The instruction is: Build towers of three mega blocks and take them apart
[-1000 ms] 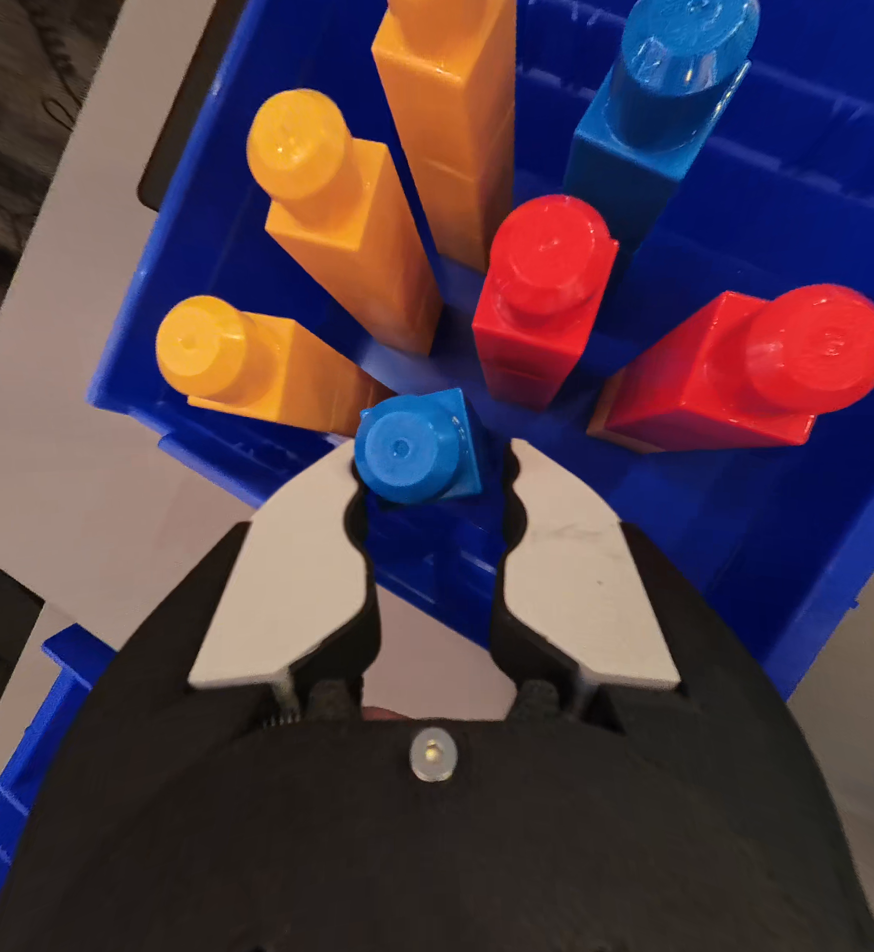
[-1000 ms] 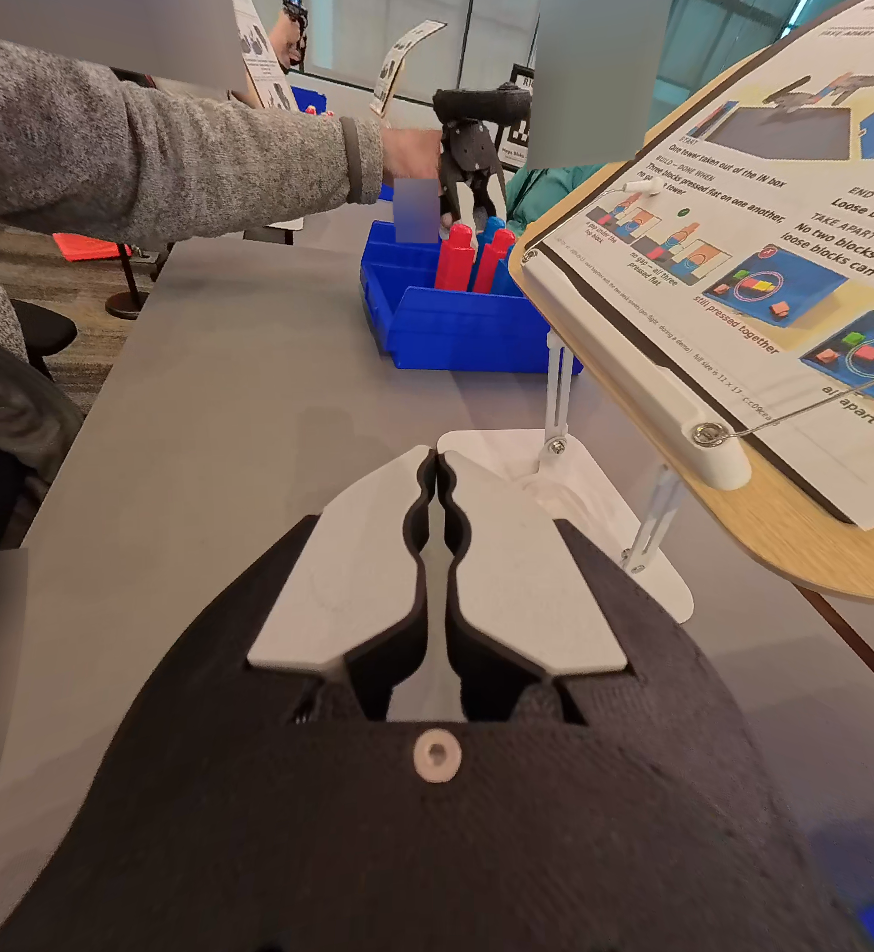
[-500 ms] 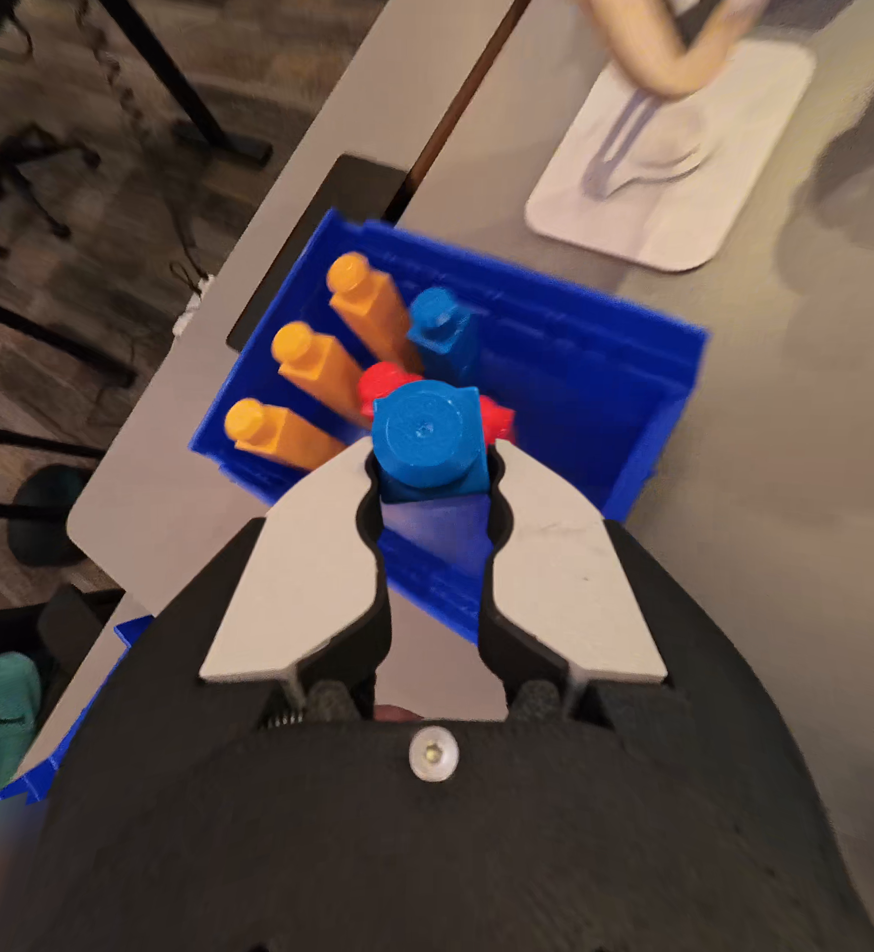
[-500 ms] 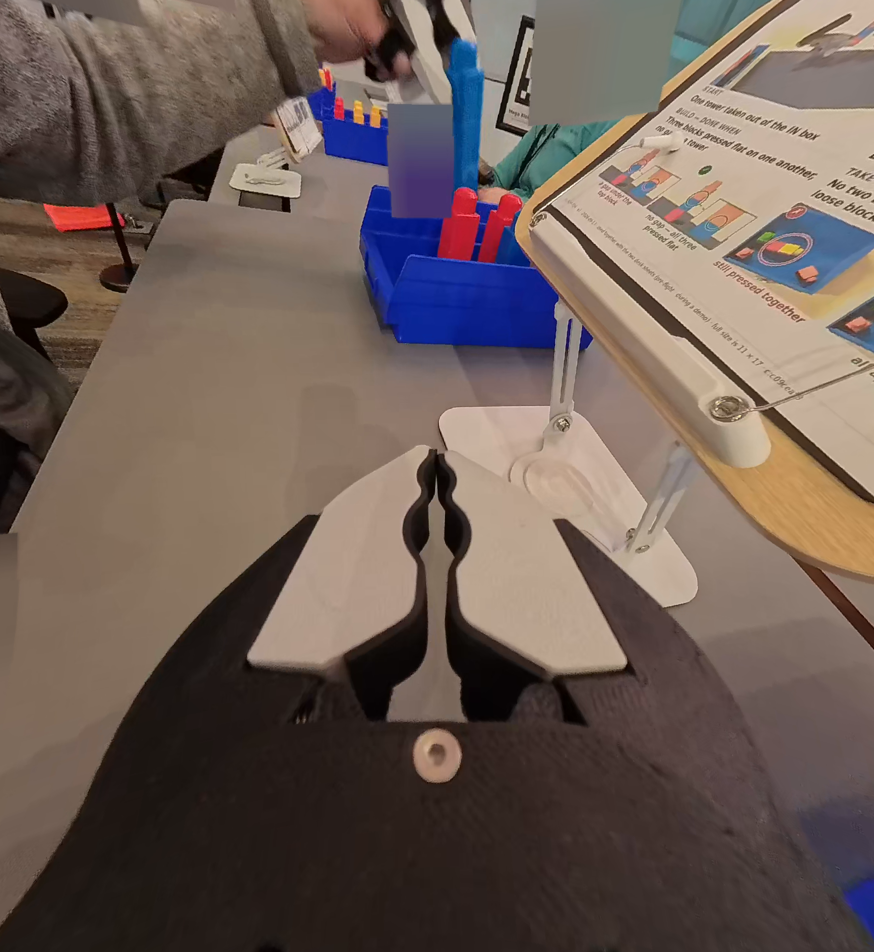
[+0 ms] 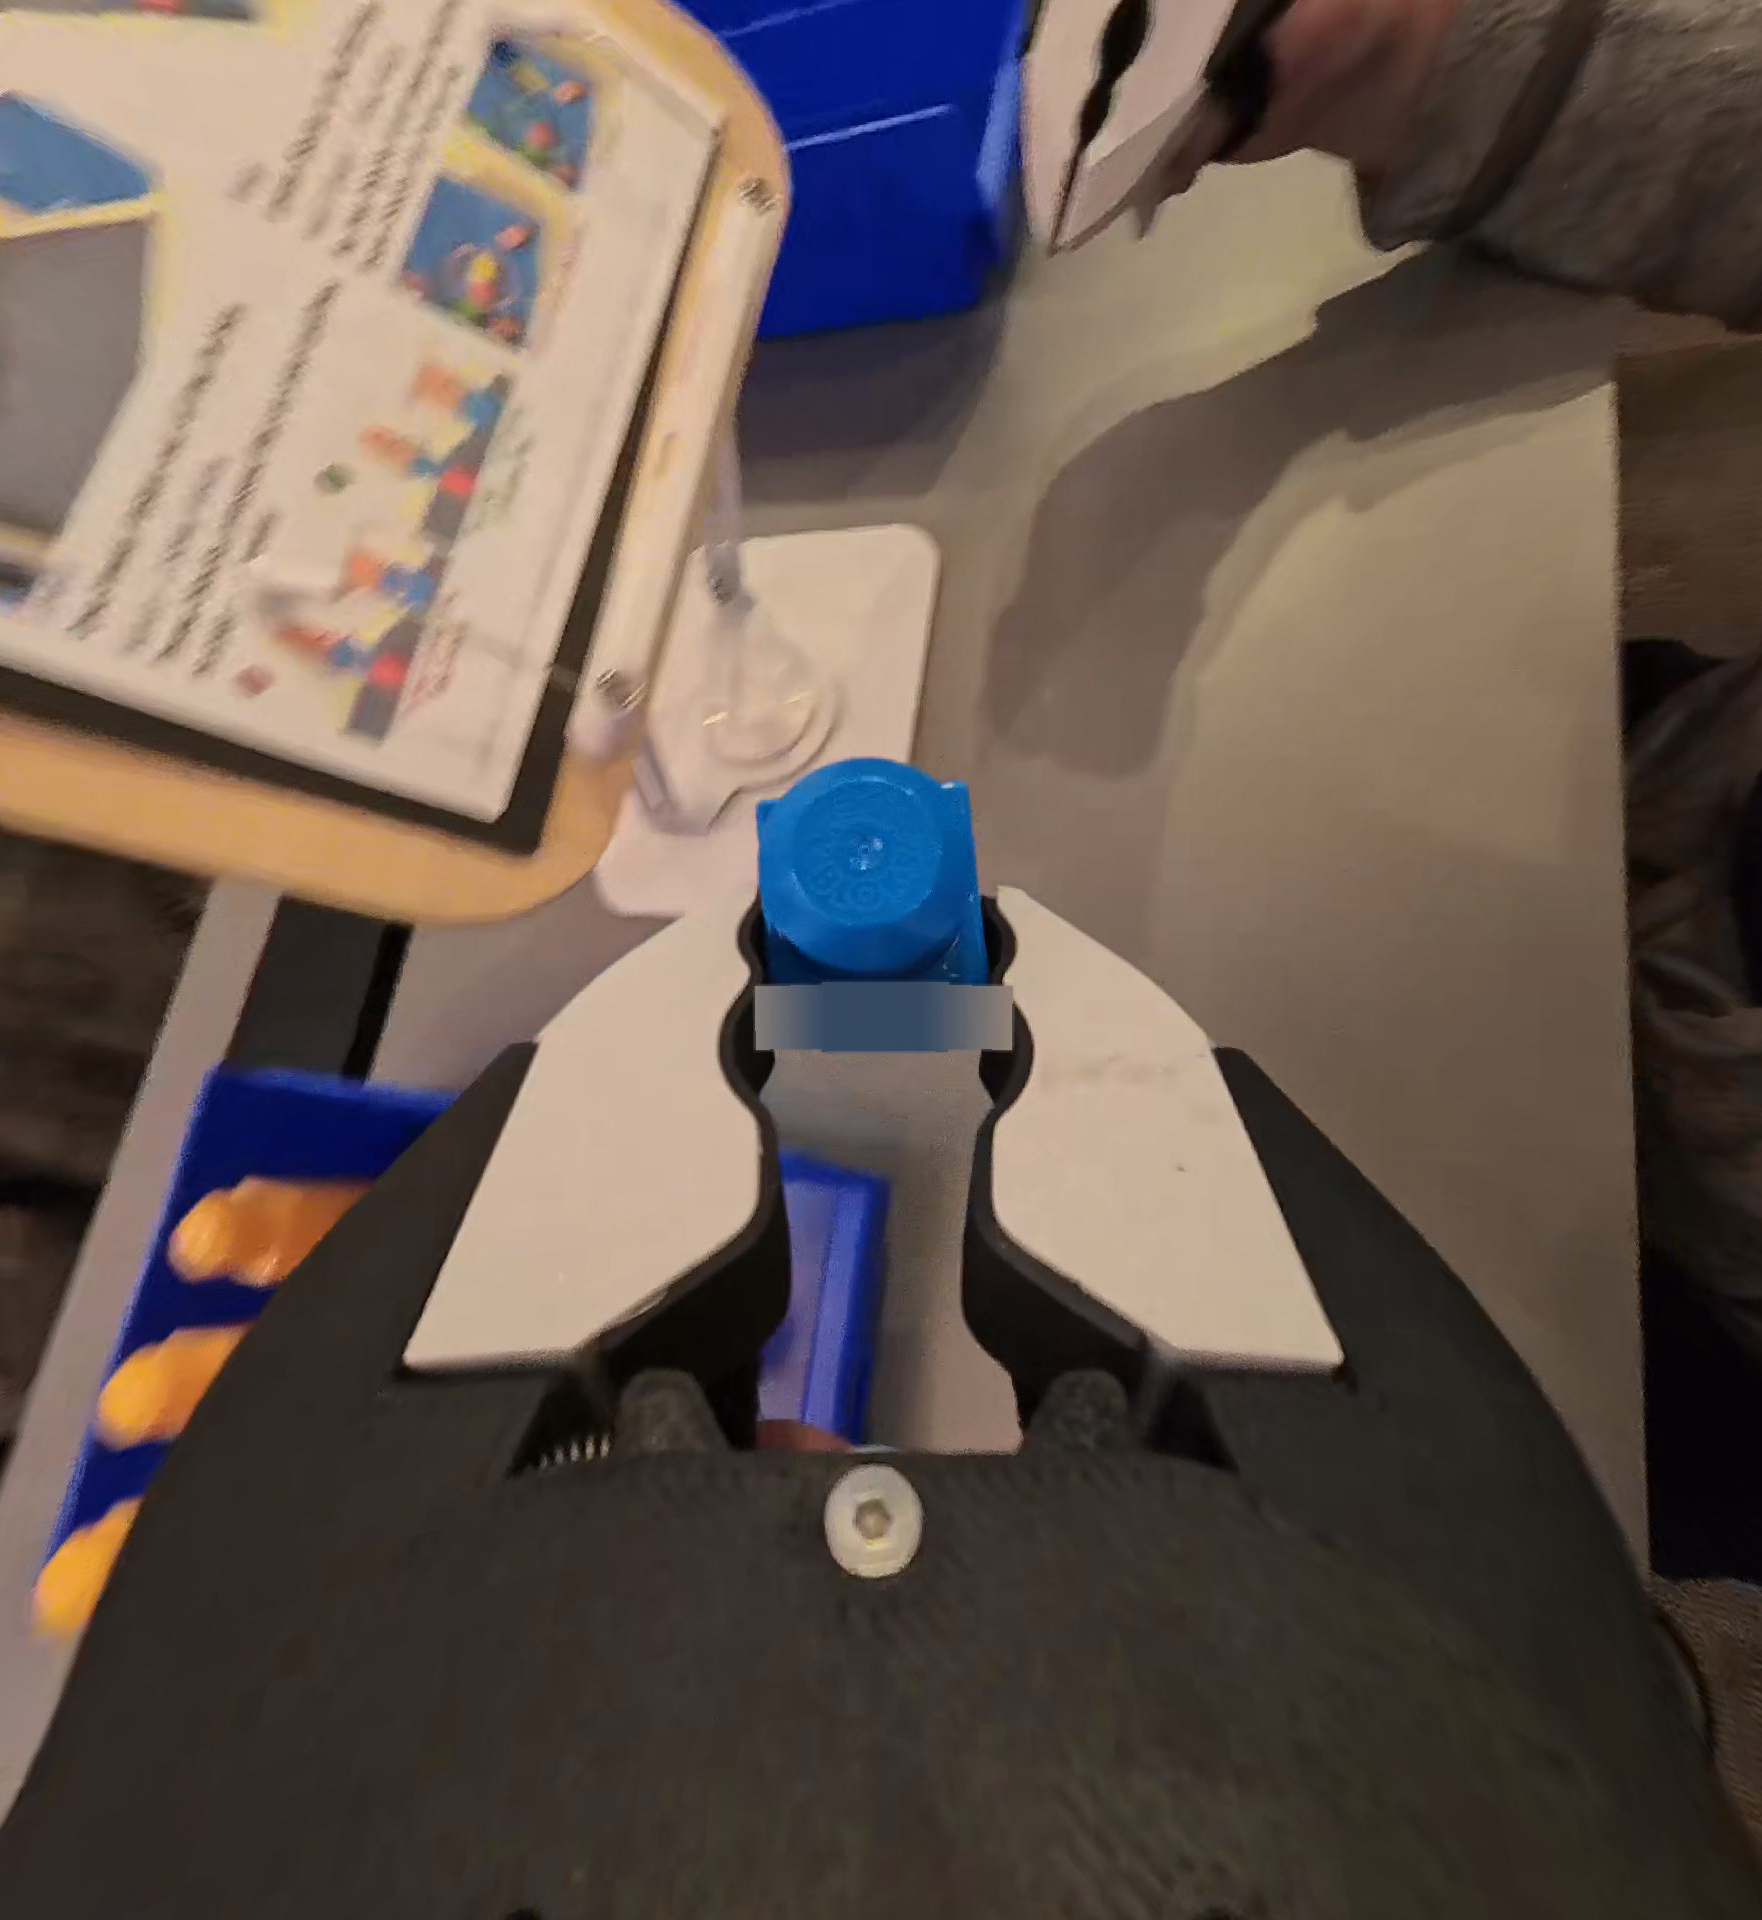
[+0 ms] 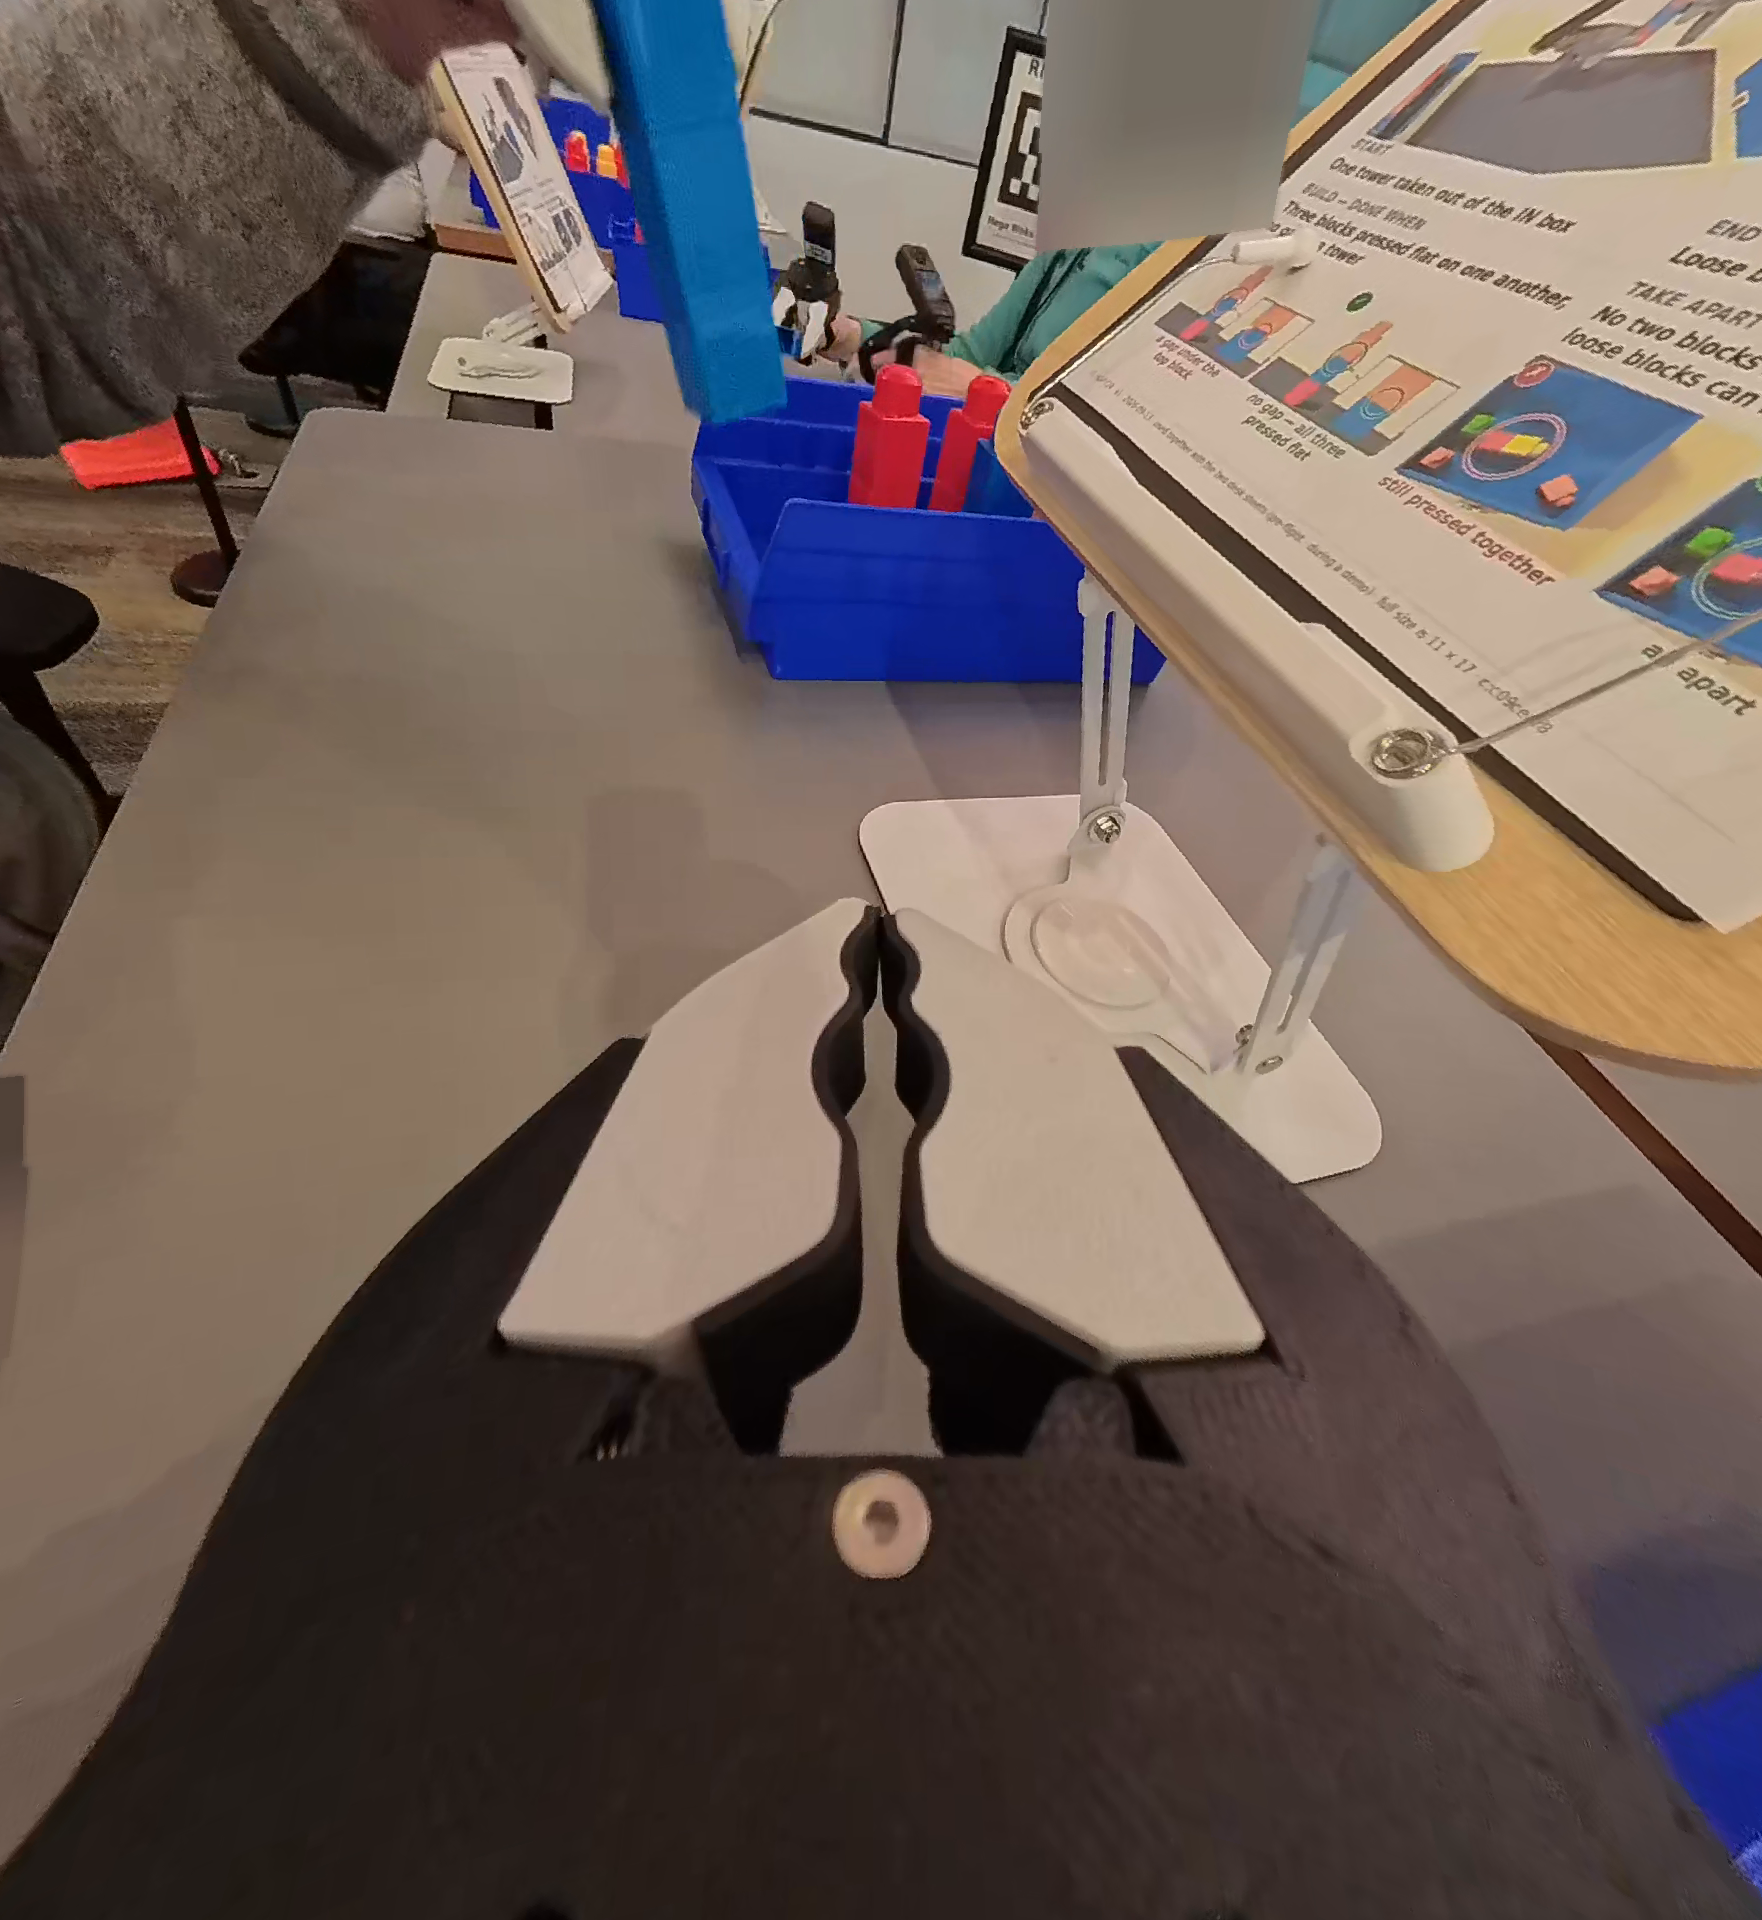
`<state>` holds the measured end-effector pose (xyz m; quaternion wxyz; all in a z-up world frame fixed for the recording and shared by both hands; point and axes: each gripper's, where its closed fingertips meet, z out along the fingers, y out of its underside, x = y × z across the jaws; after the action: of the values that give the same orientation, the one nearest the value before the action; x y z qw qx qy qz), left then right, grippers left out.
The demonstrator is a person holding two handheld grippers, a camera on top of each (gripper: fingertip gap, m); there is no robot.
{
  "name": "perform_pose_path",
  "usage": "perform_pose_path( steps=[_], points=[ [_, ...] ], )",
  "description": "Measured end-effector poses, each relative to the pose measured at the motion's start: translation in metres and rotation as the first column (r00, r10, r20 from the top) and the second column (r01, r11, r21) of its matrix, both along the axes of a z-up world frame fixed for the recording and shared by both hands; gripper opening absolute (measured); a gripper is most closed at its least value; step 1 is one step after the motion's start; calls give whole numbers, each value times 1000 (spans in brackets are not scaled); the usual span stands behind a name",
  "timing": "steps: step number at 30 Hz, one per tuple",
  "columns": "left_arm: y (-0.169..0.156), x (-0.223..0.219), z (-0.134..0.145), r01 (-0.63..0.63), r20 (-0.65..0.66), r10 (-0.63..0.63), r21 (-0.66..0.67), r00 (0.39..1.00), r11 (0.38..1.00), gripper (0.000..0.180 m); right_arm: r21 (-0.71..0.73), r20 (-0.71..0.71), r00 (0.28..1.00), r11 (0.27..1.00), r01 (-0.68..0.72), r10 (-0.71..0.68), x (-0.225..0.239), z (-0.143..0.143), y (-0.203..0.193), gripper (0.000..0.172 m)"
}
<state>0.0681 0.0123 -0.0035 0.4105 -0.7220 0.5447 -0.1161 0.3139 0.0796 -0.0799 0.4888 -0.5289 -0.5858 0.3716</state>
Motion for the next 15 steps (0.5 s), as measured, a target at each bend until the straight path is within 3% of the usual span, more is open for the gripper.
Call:
perform_pose_path(
  steps=[6, 15],
  points=[
    [4, 87, -65, 163, 12, -163, -138, 987, 977, 36, -21, 17, 1000, 1000, 9, -9, 3, -8, 5, 0],
    [23, 133, -116, 211, 33, -209, -222, 977, 952, 36, -38, 39, 999, 999, 10, -9, 2, -16, 9, 0]
  ],
)
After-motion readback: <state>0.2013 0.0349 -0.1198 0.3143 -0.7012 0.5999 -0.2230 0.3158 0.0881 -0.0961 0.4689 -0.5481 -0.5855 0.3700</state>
